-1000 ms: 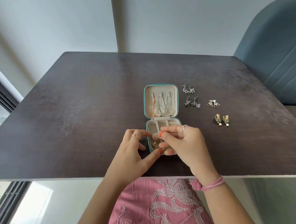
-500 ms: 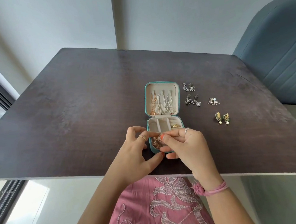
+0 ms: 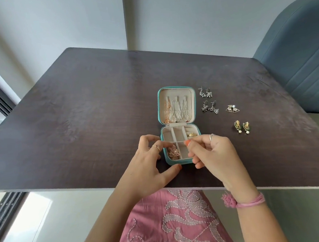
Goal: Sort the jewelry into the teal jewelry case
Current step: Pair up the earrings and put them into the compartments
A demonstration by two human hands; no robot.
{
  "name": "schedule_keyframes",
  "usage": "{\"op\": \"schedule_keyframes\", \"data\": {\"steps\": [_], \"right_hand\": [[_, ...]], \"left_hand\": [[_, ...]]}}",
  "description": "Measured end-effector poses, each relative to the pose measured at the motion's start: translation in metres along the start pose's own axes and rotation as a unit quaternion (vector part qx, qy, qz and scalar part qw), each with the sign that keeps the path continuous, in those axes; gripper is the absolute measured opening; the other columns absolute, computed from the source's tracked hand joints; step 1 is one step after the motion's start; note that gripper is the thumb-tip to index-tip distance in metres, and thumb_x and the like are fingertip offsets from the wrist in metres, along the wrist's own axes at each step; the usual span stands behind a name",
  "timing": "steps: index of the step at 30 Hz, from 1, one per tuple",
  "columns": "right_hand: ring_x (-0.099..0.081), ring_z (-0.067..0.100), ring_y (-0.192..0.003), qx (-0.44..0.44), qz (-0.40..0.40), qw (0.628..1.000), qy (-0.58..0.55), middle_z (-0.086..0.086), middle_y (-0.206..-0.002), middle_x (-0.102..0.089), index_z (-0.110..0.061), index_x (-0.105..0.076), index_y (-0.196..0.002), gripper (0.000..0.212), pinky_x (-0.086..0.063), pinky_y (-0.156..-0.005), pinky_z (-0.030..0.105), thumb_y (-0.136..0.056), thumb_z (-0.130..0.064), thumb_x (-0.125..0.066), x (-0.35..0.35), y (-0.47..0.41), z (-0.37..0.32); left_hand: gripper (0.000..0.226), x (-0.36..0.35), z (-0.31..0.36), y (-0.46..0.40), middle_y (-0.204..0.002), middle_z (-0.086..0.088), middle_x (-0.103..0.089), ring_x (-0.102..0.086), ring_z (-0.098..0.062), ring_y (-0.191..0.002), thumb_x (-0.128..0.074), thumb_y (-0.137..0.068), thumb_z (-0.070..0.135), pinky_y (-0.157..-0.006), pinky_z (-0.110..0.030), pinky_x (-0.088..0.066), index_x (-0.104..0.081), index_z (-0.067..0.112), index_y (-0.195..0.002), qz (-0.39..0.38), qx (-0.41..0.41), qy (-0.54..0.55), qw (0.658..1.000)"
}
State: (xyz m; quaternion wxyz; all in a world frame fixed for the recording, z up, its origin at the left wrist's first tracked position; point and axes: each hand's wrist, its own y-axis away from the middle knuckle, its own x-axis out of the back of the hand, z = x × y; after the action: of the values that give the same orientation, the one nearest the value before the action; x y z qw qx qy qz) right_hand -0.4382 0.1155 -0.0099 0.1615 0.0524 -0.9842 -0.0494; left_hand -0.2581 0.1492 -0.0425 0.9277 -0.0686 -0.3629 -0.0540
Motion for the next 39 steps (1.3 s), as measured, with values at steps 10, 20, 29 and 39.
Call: {"op": "schedule_keyframes", "data": {"steps": [10,20,29,39], "right_hand": [[-0.054,-0.003,-0.058,0.165,-0.011,0.955,0.246,-0.02,-0.069,-0.06,-0.028,-0.077,-0.09,0.022,-0.035,-0.052,0.008,-0.086,-0.013,-0.06,-0.003,0.009,0.005],[-0.052,-0.003,-0.054,0.148,-0.028,0.962,0.227,-0.037,-0.056,-0.052,-0.028,-0.076,-0.097,0.024,-0.035,-0.05,0.008,-0.087,-0.014,-0.06,-0.001,0.011,0.005],[-0.047,0.003,-0.049,0.139,-0.012,0.971,0.192,-0.027,-0.052,-0.053,-0.029,-0.074,-0.096,0.026,-0.037,-0.049,0.009,-0.086,-0.01,-0.059,0.006,0.008,0.005],[-0.043,0.003,-0.048,0.121,-0.002,0.982,0.146,-0.016,-0.052,-0.054,-0.03,-0.074,-0.09,0.022,-0.036,-0.05,0.011,-0.086,-0.013,-0.06,0.021,-0.005,0.004]], "left_hand": [[0.049,-0.001,-0.001,-0.001,-0.121,0.014,-0.033,-0.052,0.006,-0.09,-0.068,-0.08,0.045,-0.074,0.0,-0.038,-0.051,0.034,-0.125,0.018,-0.001,0.02,1.0],[0.049,0.0,-0.001,-0.001,-0.119,0.014,-0.038,-0.054,0.003,-0.09,-0.071,-0.077,0.046,-0.07,-0.003,-0.039,-0.051,0.037,-0.122,0.026,-0.003,0.042,0.999],[0.057,0.007,0.004,-0.005,-0.113,0.016,-0.038,-0.056,0.004,-0.088,-0.06,-0.072,0.062,-0.065,-0.008,-0.042,-0.05,0.036,-0.122,0.053,0.013,0.05,0.997],[0.025,0.02,0.034,-0.035,-0.106,0.009,-0.045,-0.053,0.003,-0.086,-0.064,-0.088,0.034,-0.065,-0.002,-0.039,-0.059,0.023,-0.109,0.123,-0.029,0.004,0.992]]}}
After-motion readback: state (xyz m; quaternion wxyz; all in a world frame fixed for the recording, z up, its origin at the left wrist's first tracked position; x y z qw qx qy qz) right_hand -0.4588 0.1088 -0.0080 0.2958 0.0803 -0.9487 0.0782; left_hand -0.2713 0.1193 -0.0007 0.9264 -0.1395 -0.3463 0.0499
